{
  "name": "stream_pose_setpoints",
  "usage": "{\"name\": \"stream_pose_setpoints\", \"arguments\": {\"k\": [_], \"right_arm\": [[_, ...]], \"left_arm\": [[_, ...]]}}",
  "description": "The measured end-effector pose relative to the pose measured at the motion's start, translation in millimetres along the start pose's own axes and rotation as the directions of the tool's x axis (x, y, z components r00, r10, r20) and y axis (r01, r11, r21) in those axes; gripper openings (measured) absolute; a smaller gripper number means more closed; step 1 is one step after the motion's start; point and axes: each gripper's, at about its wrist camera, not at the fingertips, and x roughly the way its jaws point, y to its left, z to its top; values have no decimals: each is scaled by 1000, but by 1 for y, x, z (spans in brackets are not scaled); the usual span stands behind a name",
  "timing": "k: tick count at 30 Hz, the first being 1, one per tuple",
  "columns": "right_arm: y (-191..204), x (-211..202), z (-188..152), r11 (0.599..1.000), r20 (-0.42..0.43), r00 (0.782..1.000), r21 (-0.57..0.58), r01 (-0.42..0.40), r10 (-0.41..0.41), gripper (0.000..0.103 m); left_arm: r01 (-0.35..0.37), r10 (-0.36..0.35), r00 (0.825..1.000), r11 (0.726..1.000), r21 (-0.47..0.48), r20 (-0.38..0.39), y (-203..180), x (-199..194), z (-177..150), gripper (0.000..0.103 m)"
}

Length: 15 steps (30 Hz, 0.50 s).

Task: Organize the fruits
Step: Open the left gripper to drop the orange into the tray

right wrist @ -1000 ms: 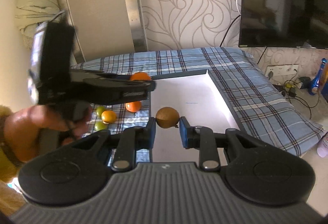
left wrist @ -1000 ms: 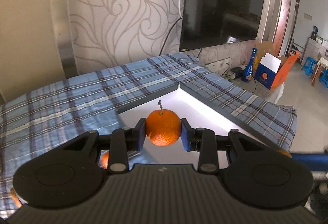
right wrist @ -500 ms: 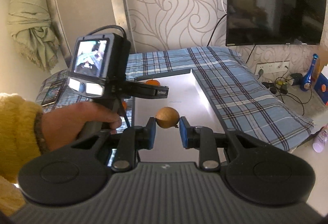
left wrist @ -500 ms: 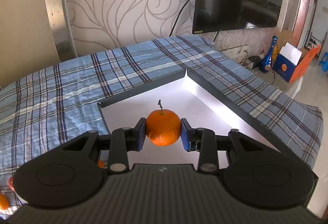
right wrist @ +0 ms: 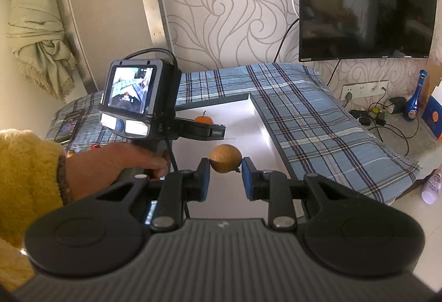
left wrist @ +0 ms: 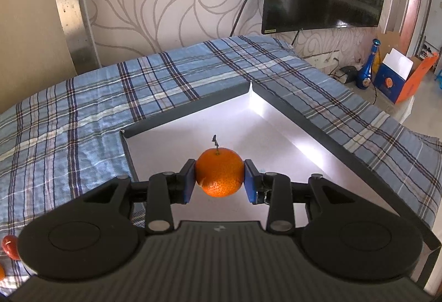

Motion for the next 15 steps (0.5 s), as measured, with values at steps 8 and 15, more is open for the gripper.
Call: {"name": "stream_pose_setpoints", "arguments": {"k": [8, 15], "right_arm": [[-4, 6, 2, 1000, -1, 1000, 8, -20, 20, 28], [-10, 13, 4, 999, 4, 999, 4, -47, 47, 28]], "left_arm": [[-20, 20, 1000, 1000, 7, 5, -3, -3, 0, 56], [-26, 26, 999, 1000, 11, 22, -5, -11, 4, 59]]}}
